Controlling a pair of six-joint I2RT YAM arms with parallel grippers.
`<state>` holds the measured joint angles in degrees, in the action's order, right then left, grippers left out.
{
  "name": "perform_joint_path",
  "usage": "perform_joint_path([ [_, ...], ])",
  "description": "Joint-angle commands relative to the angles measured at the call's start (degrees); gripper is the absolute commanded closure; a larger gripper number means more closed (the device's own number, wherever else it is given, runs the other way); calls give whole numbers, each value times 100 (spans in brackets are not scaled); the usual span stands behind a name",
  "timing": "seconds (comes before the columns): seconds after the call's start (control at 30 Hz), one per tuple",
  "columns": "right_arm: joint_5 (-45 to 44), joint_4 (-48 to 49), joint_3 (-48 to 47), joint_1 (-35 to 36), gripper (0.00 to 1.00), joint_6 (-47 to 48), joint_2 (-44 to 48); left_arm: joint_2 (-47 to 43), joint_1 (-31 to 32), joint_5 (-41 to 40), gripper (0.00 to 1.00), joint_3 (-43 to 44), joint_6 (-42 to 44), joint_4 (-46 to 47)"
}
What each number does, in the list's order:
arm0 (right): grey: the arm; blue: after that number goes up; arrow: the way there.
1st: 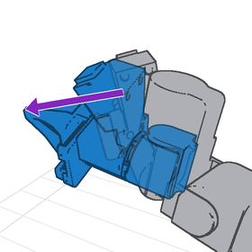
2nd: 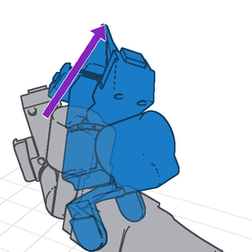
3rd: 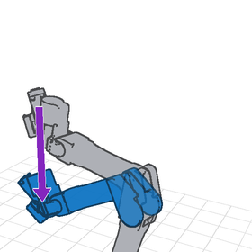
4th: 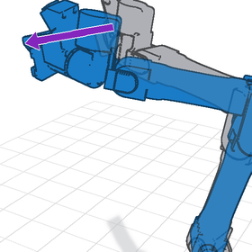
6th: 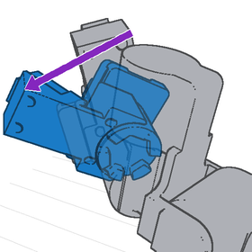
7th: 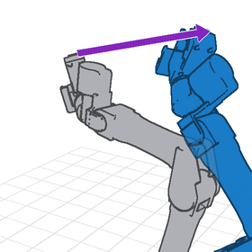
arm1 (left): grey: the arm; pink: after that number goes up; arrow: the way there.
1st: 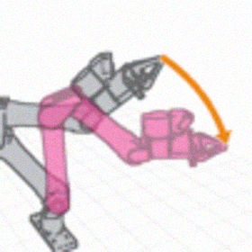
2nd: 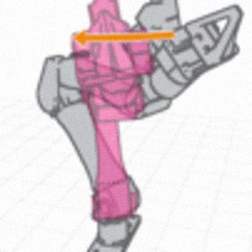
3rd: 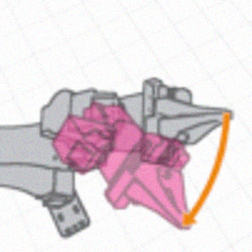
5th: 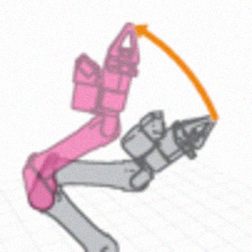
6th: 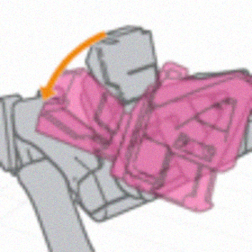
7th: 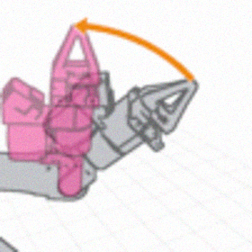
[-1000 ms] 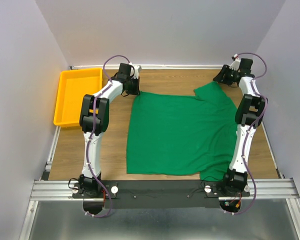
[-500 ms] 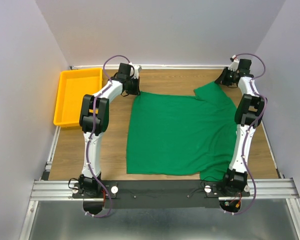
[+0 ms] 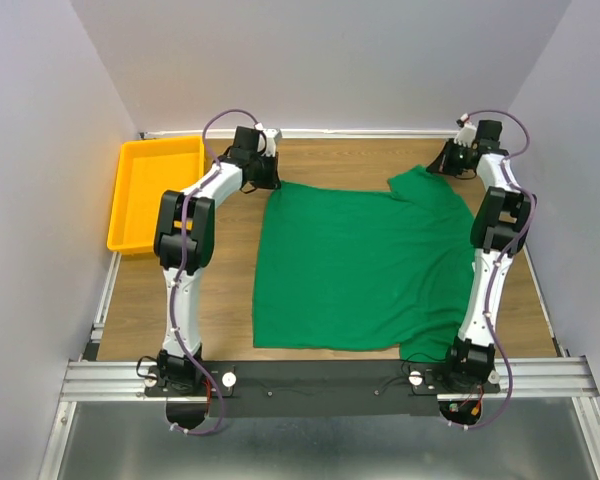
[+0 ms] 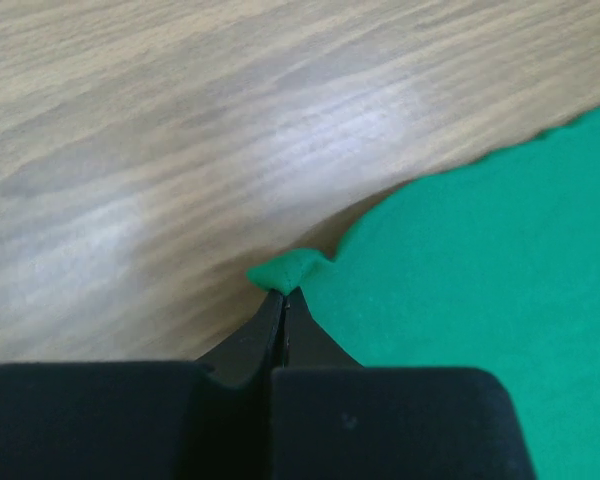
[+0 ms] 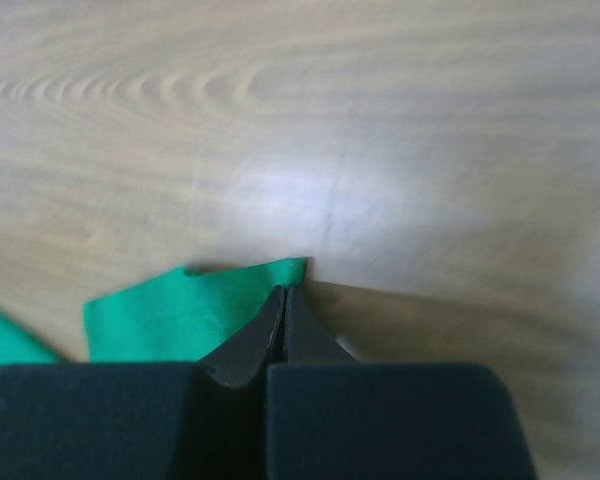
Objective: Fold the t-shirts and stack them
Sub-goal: Flatten the tshirt out
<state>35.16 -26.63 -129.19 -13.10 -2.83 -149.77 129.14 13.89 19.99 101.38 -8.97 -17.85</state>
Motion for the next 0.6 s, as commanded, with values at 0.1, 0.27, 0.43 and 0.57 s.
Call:
perform_joint_path([
  [0.1, 1080, 500, 1753, 45, 100, 63, 1976, -1408, -106, 137, 100, -716, -184, 1125],
  [0.27, 1046, 1291, 3676, 45, 100, 221, 3505, -1690, -158, 172, 100, -1067, -210, 1143],
  [0.43, 765, 1442, 4560, 36, 100, 652, 5105, -2340, -159, 234, 100, -1428, -228, 1292],
  [0.57, 598, 1424, 4561, -8, 100, 609, 6028, -3130, -167, 199, 100, -1779, -228, 1477],
])
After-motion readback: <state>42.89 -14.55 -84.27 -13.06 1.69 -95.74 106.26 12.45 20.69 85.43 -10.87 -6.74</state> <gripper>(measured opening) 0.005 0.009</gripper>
